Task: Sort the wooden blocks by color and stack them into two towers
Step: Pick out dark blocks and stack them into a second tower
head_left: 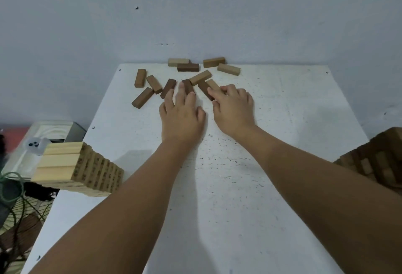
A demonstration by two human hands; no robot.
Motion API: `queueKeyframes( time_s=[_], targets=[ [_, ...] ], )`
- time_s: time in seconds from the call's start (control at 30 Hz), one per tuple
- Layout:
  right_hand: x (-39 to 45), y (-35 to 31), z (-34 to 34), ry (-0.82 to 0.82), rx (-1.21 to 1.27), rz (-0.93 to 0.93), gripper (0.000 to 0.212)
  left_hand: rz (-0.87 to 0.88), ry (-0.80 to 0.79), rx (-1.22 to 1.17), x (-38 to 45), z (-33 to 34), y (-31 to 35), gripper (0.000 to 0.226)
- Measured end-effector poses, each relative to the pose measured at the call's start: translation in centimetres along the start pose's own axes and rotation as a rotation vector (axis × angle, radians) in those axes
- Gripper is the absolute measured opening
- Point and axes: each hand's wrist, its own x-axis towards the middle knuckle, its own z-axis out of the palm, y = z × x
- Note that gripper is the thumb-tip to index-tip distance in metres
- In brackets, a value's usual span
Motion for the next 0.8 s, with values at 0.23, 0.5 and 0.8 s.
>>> queueKeyframes(
  time_s=[0.23,0.5,0.8],
  targets=[
    [-4.2,-1.0,-0.4,0.005,-0.004,0.025,0.045,0.048,0.001,-0.118,-2.8,-1.7,0.7,0.030],
    [-12.8,-0.9,-1.2,0.042,0.010,0.020,0.047,0.140,-0.047,-0.107,-9.6,-4.4,1.2,0.027],
    [-23.7,0.0,-2.9,0.148,0.078,-0.037,0.038,0.293,0.006,-0.173,-20.1,-6.9,2.3,0.027]
  ],
)
